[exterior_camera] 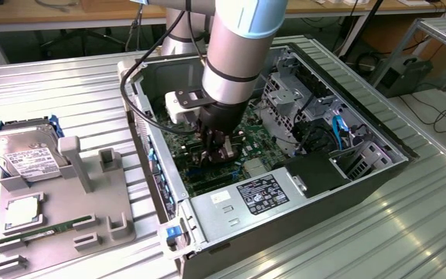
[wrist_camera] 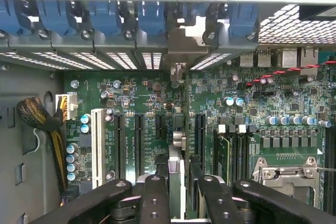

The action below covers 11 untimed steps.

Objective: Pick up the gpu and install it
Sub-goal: 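Insert the gpu into the slot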

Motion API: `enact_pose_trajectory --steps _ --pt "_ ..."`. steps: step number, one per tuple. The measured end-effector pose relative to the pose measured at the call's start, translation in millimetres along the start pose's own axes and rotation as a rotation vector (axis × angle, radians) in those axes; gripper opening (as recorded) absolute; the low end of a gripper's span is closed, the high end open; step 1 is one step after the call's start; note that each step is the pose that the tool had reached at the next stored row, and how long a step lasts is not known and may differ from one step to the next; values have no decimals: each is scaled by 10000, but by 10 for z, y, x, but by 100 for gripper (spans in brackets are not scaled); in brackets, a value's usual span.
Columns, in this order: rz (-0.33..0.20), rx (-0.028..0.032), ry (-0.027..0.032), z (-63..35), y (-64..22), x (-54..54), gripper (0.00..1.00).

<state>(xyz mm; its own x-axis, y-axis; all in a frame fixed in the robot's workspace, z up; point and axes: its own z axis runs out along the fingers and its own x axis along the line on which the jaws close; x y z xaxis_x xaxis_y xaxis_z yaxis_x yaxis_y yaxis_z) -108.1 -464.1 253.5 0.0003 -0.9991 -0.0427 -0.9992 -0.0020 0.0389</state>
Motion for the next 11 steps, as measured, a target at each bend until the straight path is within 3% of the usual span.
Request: enact_pose_trajectory --steps 3,4,8,11 --pt "1 -5 9 -4 1 1 33" --pt "1 -5 9 -4 1 1 40" --pt "3 -5 47 -89 4 -19 40" --pt "6 -5 108 -197 8 -49 40"
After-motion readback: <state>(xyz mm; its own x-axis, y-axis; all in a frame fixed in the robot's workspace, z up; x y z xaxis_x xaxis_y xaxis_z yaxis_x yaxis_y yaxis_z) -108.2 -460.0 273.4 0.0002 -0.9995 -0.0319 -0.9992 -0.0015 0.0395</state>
